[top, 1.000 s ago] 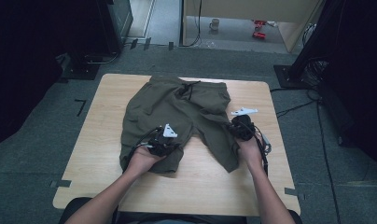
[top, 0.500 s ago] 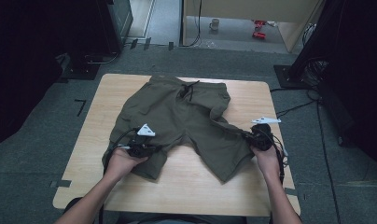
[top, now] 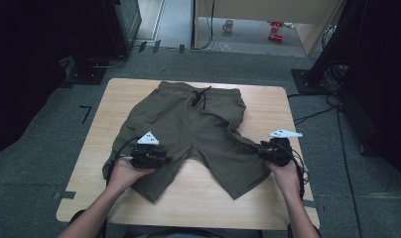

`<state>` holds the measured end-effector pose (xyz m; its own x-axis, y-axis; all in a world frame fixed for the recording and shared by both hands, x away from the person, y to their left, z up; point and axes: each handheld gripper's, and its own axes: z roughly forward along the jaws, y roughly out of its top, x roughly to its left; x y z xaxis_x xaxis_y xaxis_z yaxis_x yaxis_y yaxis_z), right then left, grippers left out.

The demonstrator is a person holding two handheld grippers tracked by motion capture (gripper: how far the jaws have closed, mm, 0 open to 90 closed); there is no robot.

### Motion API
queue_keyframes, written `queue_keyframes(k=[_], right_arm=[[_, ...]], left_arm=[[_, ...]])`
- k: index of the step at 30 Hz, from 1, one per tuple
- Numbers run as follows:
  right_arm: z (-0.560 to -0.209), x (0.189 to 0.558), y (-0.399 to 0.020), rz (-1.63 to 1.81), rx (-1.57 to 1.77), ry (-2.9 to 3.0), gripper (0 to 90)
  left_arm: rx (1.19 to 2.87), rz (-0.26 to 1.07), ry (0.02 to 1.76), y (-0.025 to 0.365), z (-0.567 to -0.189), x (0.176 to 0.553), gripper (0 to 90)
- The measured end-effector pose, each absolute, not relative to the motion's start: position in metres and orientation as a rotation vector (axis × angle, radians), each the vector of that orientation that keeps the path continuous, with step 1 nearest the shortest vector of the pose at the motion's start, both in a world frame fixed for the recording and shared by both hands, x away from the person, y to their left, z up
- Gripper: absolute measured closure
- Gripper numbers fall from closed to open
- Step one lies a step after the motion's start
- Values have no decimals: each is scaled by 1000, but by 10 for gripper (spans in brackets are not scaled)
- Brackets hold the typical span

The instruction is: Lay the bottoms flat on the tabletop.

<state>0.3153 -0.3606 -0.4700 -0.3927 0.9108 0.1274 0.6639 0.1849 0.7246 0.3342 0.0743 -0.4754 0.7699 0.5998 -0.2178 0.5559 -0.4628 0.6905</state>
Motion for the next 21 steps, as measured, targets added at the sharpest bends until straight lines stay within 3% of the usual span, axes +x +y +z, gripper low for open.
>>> queue_keyframes(k=[4,15,18,21], right_arm=[[-465,325,-342,1056,1447,2156,499],[-461,353,-299,1079,1359,2224,506],[-460,362,-292,1075,1356,2218,549],[-459,374,-284,1036,1334,2208,699]], left_arm=[[2160,69,854,63,-474,343,579],[2158,166,843,51,-481,367,515],[2156,181,857,52,-484,372,506],[2151,168,893,55,-489,378,504]])
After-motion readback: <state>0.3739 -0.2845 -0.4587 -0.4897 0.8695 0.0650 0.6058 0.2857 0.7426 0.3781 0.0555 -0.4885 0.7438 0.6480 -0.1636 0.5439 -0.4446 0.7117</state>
